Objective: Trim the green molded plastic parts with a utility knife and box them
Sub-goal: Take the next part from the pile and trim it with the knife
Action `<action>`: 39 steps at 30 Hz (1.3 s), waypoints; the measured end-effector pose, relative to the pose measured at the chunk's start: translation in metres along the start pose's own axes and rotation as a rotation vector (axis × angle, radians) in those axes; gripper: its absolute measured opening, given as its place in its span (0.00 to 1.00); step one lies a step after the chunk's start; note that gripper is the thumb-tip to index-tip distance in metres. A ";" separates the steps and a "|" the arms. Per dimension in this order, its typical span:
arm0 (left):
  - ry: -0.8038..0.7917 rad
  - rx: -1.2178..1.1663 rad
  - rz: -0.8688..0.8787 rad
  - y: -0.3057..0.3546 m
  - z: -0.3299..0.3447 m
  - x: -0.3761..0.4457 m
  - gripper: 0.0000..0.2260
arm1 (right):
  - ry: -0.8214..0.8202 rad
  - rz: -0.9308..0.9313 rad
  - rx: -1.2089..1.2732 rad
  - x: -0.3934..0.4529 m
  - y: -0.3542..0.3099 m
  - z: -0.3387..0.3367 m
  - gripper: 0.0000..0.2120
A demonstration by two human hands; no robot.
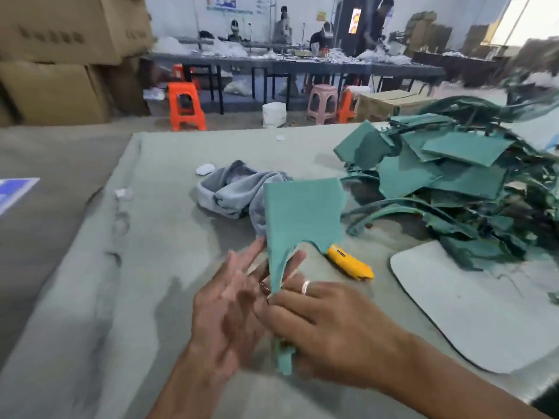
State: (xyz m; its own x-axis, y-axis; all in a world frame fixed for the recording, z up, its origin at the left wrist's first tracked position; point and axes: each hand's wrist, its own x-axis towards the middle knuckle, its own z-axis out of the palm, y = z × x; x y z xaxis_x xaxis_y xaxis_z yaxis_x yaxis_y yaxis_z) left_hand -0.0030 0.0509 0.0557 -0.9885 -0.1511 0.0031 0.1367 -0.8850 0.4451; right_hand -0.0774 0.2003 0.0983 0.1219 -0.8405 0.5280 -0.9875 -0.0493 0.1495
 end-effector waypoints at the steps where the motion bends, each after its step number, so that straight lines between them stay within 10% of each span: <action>1: 0.074 0.007 0.052 0.003 -0.002 0.001 0.26 | -0.038 -0.053 -0.044 -0.002 -0.002 0.011 0.17; 10: 0.604 0.263 0.354 0.014 -0.021 0.024 0.10 | -0.136 -0.070 0.011 -0.014 0.030 0.059 0.13; 14: 0.640 0.052 0.445 0.022 -0.028 0.031 0.07 | -0.036 0.580 -0.027 -0.021 0.076 0.069 0.20; 17: 0.629 -0.004 0.473 0.023 -0.032 0.032 0.08 | -0.335 1.080 -0.105 -0.030 0.109 0.079 0.27; 24: 0.575 -0.041 0.442 0.025 -0.030 0.030 0.12 | -0.431 1.147 -0.329 -0.043 0.123 0.096 0.12; 31: 0.638 0.052 0.426 0.028 -0.025 0.030 0.09 | 0.543 1.146 0.629 0.006 0.115 0.079 0.17; 34: 0.642 0.138 0.351 0.030 -0.027 0.029 0.10 | 0.575 1.141 1.191 0.026 0.097 0.095 0.15; 39: 0.625 0.469 0.303 0.022 -0.031 0.027 0.09 | 0.408 1.095 1.191 0.031 0.081 0.120 0.19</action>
State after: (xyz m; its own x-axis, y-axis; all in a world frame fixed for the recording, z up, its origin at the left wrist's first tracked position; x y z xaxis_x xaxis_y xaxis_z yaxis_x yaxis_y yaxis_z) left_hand -0.0248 0.0136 0.0377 -0.6765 -0.6914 -0.2534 0.2124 -0.5127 0.8319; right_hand -0.1660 0.1055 0.0264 -0.8047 -0.5760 0.1436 -0.1132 -0.0886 -0.9896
